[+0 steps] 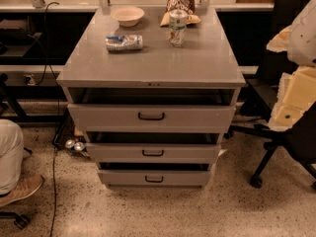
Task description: Open bottom drawer
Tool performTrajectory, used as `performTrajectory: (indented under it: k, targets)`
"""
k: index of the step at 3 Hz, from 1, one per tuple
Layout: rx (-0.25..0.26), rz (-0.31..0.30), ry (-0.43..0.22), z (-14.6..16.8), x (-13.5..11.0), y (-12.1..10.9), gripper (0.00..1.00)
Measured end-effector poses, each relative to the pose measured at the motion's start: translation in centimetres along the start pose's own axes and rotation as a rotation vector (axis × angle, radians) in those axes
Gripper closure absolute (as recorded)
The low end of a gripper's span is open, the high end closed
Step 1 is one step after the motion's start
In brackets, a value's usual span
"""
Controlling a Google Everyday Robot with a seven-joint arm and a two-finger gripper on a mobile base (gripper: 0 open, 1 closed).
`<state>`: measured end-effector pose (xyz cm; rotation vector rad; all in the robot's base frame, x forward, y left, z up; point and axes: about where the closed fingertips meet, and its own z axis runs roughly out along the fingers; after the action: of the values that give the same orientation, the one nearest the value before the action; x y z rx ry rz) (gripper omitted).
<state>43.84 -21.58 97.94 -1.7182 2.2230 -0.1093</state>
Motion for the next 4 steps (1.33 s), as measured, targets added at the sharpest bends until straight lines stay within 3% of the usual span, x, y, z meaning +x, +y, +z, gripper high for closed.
performTrajectory:
  k: [1, 2, 4]
  targets:
    - [0.005, -0.004, -0.004, 0.1, -0.1, 0.1, 0.00]
    - [-0.057, -0.024, -0.072, 4.8, -0.9, 3.2, 0.00]
    - [-0.273, -0.075, -0.264, 16.9, -5.1, 10.2, 0.00]
